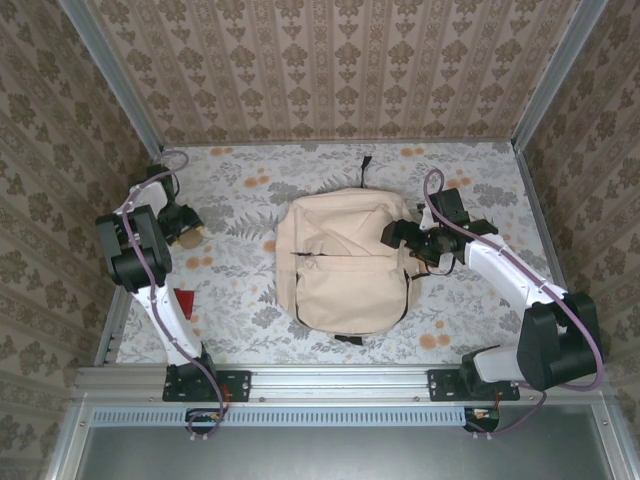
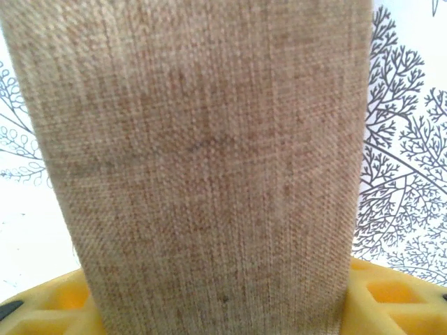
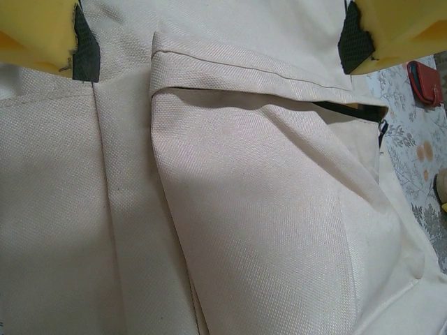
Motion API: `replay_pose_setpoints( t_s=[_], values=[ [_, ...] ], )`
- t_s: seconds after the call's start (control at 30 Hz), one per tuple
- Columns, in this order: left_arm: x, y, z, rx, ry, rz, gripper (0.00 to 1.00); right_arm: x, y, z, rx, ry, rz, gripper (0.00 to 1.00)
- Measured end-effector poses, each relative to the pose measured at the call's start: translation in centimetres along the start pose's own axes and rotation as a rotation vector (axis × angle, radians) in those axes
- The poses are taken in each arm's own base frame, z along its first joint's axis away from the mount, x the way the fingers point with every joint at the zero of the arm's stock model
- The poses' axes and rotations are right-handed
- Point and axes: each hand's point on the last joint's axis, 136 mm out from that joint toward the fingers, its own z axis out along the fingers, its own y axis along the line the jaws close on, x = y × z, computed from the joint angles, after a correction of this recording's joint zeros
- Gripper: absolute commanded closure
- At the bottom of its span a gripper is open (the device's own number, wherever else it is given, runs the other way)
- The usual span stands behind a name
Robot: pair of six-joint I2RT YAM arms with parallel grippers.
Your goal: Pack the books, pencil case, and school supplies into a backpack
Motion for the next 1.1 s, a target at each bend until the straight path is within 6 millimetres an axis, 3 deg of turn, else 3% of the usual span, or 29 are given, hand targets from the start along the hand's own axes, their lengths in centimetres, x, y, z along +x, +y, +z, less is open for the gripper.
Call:
replay_pose_setpoints(
  t_s=[0.23,0.33,0.43,0.6,0.7,0.97,1.1],
  values=[
    [1.3,-0.9,-1.0,0.012,-0.002,0.023,0.53,0.0,0.1,-0.1,-0.003,-0.003,-0.001,0.08],
    [3.1,-2.8,-2.8,0.040,-0.022,0.075,0.54,0.0,0.1,-0.1,-0.003,-0.004,0.001,0.08],
    [5.8,-6.2,-5.8,0.093,-0.062,0.172,0.54,0.0,0.2,-0.1,-0.011,-0.002,0.010,0.08],
    [11.7,-14.1,-11.2,0.230,-0.153,0.419,0.55,0.3,1.0,-0.2,-0.052,0.020,0.014,0.08],
    [15.7,-18.1,-13.4,0.317,-0.174,0.558,0.56,0.3,1.9,-0.4,-0.090,0.033,0.009,0.08],
    [26.8,-24.9,-15.9,0.500,-0.142,0.914,0.57,-1.0,5.7,-1.4,-0.252,0.025,-0.018,0.10],
    [30.4,-26.7,-16.8,0.589,-0.134,1.043,0.58,-1.6,7.3,-2.0,-0.318,0.015,-0.036,0.12]
  ],
)
